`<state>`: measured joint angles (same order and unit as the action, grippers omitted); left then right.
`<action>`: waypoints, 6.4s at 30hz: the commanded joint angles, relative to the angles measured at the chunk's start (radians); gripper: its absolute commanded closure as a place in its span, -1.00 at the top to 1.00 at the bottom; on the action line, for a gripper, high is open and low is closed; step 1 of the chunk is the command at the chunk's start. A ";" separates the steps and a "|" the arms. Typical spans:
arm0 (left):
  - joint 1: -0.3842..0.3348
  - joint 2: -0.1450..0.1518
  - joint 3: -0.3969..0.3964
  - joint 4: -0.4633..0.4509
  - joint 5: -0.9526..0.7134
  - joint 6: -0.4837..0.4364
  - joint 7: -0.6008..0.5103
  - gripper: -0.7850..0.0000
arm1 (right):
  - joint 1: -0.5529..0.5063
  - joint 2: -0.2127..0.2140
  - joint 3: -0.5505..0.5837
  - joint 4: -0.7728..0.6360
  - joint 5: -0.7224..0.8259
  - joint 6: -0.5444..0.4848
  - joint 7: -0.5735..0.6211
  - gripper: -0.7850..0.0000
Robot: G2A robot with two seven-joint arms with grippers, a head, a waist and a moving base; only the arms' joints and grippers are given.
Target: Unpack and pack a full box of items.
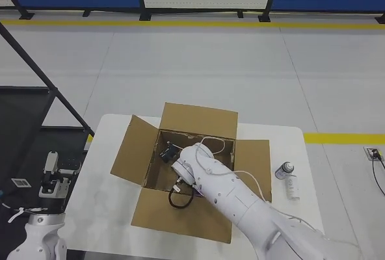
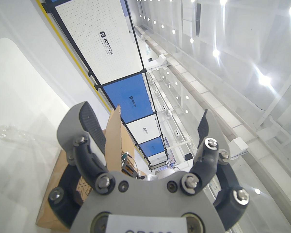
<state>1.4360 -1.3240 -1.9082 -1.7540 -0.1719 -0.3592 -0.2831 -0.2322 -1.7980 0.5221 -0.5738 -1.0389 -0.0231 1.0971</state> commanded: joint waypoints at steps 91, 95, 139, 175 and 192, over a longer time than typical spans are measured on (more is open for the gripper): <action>0.000 0.000 0.000 0.000 0.000 0.000 0.000 1.00 | -0.380 0.259 0.450 -0.664 -0.097 -0.333 0.001 -1.00; 0.000 0.000 0.000 0.000 0.000 0.000 0.000 1.00 | -0.549 0.299 0.553 -0.927 -0.176 -0.291 -0.043 -1.00; 0.000 0.000 0.000 0.000 0.000 0.000 0.000 1.00 | -1.054 0.462 1.320 -1.198 0.112 -0.330 0.107 -1.00; 0.000 0.000 0.000 0.000 0.000 0.000 0.000 1.00 | -0.781 0.531 1.035 -0.831 -0.052 -0.304 0.272 -0.84; 0.000 0.000 0.000 0.000 0.000 0.000 0.000 1.00 | -0.766 0.553 1.001 -0.797 -0.012 -0.286 0.243 -0.36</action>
<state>1.4360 -1.3240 -1.9082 -1.7540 -0.1719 -0.3592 -0.2831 -0.9964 -1.2468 1.5238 -1.3684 -1.0527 -0.3109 1.3404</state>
